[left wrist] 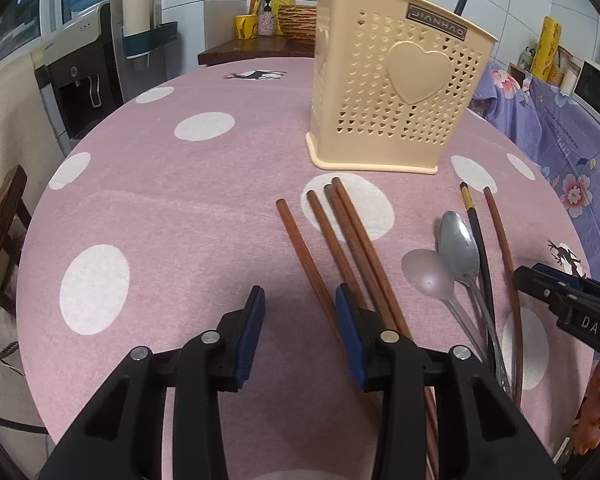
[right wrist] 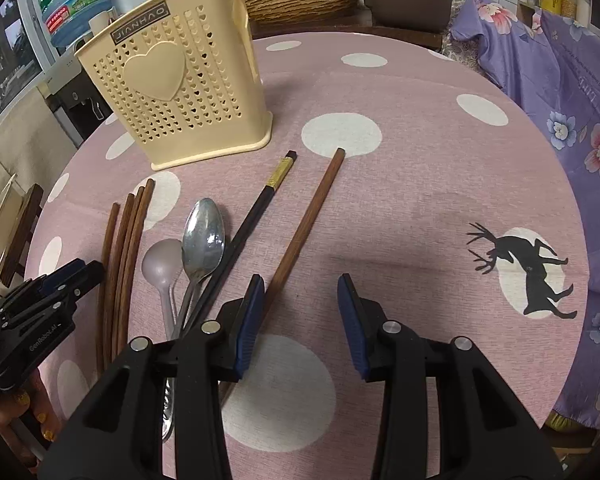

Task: Organize utensils
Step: 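Close the right gripper on one brown chopstick while the left grips another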

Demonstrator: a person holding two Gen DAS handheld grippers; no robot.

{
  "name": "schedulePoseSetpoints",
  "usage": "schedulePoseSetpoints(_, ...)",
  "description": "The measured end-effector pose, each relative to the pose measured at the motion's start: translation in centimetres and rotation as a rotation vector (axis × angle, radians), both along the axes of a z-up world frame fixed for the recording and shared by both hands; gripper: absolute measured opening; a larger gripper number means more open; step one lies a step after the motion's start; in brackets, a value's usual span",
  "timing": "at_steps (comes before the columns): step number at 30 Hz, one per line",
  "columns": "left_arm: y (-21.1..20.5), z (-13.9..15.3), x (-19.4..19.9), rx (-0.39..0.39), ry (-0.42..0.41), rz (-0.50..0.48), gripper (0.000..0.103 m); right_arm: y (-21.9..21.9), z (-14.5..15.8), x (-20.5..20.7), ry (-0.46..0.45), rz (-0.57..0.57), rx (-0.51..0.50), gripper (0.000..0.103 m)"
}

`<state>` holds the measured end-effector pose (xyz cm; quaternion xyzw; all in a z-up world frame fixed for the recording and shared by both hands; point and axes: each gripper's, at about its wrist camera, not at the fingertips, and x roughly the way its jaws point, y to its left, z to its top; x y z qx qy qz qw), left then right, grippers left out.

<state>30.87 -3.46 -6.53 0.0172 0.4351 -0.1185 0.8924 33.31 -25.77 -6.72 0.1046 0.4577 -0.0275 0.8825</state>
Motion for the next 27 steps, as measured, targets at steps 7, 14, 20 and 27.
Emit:
schedulePoseSetpoints(7, 1.5, 0.7, 1.2, -0.06, 0.007, 0.06, 0.037, -0.7, 0.9, 0.8, -0.036, -0.031, 0.025, 0.039)
schedulePoseSetpoints(14, 0.5, 0.7, 2.7, -0.046, 0.004, 0.078, 0.037, -1.0, 0.4, 3.9, -0.019, -0.074, 0.03, 0.038)
schedulePoseSetpoints(20, 0.0, 0.2, 3.5, -0.047, 0.022, 0.087, 0.037, -0.9, -0.4, 5.7, 0.007, -0.118, -0.011, 0.035)
schedulePoseSetpoints(27, -0.7, 0.0, 4.3, 0.001, 0.01, 0.1, 0.029, -0.6, -0.5, 6.7, 0.01, -0.134, -0.067, 0.023)
